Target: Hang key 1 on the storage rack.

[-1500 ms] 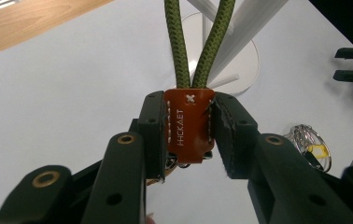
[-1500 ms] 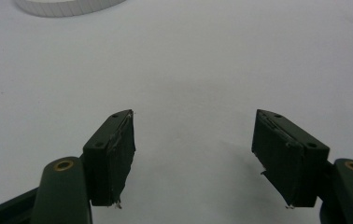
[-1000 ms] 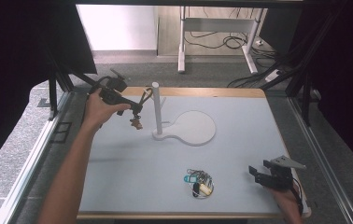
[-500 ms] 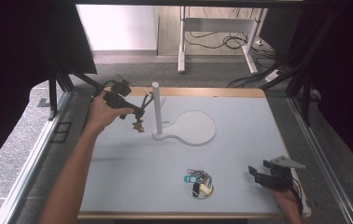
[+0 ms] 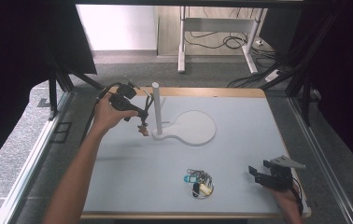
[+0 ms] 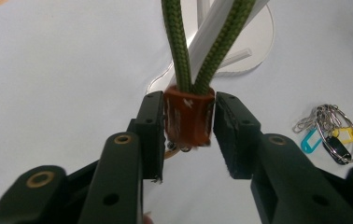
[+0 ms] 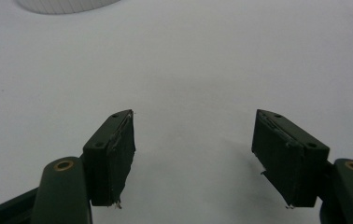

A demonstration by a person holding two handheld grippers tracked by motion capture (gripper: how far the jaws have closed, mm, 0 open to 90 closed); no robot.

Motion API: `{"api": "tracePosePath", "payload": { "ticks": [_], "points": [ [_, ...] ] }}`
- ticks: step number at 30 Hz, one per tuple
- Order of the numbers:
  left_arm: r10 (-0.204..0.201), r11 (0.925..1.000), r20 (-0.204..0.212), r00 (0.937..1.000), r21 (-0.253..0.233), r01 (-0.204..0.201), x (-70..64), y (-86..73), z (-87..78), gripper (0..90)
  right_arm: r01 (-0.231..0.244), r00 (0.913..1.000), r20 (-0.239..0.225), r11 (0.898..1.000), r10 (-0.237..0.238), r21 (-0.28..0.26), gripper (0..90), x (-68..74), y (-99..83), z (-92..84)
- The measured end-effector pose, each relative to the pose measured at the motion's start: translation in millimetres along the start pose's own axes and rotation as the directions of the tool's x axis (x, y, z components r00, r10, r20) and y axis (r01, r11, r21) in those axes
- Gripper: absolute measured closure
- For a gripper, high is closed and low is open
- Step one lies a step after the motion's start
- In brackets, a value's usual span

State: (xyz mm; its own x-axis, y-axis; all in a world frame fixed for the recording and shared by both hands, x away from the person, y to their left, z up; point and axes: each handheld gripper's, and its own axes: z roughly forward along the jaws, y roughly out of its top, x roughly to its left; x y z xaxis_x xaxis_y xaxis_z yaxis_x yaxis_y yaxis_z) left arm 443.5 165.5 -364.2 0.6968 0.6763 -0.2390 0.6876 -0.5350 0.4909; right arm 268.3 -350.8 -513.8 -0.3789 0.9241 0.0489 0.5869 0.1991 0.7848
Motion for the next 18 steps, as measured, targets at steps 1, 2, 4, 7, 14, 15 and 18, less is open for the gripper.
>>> {"api": "tracePosePath", "payload": {
  "ticks": [1,2,4,7,14,15,18],
  "points": [
    [0.001,1.0000,-0.002,1.0000,-0.004,-0.001,-0.4,-0.2,0.0,61.7,0.000,1.0000,0.000,1.000,0.000,-0.001,30.1,0.0,0.0,0.0],
    [0.001,1.0000,-0.005,1.0000,-0.008,-0.001,-1.2,-0.5,0.0,60.4,-0.001,1.0000,0.000,1.000,0.001,0.000,30.1,0.0,0.0,-0.1],
    [0.011,0.9998,-0.013,0.9999,-0.014,-0.011,-2.5,-1.8,-0.9,57.1,-0.001,1.0000,0.001,1.000,0.001,0.000,30.1,-0.1,-0.1,-0.1],
    [0.022,0.9991,-0.019,0.9996,-0.037,-0.023,-5.9,-5.2,-3.6,53.5,-0.001,1.0000,0.001,1.000,0.001,0.000,30.2,-0.1,-0.1,-0.2],
    [0.085,0.9937,-0.033,0.9959,-0.071,-0.087,-24.5,-18.8,-9.4,43.6,-0.001,1.0000,0.003,1.000,0.001,-0.003,30.5,-0.1,-0.4,-0.8],
    [0.093,0.9926,-0.038,0.9950,-0.075,-0.095,-27.6,-21.4,-10.1,42.9,0.002,1.0000,0.003,1.000,-0.002,-0.001,30.5,-0.2,-0.4,-1.2],
    [0.103,0.9897,-0.037,0.9939,-0.095,-0.107,-36.7,-30.4,-11.6,41.8,0.005,1.0000,0.001,1.000,-0.005,-0.004,30.5,0.3,-0.3,-1.8]
  ]
}}
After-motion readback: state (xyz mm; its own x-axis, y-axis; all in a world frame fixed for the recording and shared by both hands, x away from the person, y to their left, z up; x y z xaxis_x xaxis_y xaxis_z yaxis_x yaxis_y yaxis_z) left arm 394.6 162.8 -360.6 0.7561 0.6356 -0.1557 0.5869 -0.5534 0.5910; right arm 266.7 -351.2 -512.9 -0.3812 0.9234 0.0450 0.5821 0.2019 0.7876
